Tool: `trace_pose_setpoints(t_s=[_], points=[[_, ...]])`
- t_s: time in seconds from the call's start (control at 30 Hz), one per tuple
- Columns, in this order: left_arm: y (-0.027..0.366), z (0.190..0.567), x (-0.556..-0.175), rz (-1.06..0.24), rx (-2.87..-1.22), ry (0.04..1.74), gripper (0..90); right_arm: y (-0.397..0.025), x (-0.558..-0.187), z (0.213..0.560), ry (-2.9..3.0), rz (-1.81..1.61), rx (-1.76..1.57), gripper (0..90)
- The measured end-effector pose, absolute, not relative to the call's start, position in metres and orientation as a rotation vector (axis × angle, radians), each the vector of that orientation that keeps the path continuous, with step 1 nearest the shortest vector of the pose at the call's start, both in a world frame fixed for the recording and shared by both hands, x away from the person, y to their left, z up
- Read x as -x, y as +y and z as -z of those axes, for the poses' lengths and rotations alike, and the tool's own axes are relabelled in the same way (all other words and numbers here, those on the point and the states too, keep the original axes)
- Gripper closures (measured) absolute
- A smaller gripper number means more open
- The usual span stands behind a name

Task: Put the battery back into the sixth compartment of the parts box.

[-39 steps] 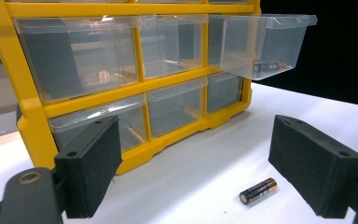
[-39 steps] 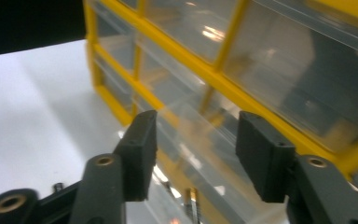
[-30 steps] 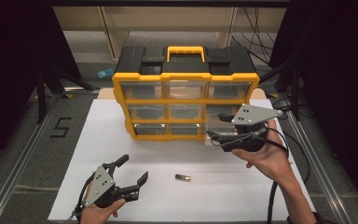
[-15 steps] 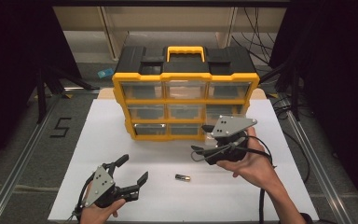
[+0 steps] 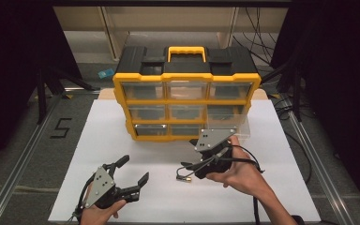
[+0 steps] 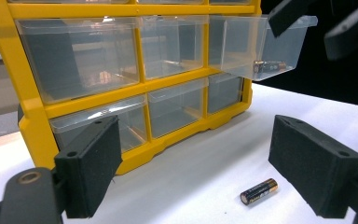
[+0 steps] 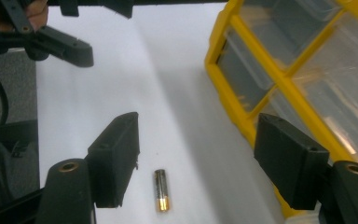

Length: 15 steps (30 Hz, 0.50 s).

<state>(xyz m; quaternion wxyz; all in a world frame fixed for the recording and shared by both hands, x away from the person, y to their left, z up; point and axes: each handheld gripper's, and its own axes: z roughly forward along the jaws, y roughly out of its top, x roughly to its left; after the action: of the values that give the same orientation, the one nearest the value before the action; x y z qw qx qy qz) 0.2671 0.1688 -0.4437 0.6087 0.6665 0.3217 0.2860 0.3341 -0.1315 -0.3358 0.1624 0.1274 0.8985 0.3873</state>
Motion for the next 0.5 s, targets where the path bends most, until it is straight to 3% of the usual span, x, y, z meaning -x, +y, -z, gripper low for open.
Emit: trace_pose_setpoints(t_s=[0.5], points=[[0.169, 0.444, -0.267, -0.660, -1.541, 0.743, 16.5, -0.113, -0.337, 0.368, 2.673, -1.002, -0.352, 31.0]])
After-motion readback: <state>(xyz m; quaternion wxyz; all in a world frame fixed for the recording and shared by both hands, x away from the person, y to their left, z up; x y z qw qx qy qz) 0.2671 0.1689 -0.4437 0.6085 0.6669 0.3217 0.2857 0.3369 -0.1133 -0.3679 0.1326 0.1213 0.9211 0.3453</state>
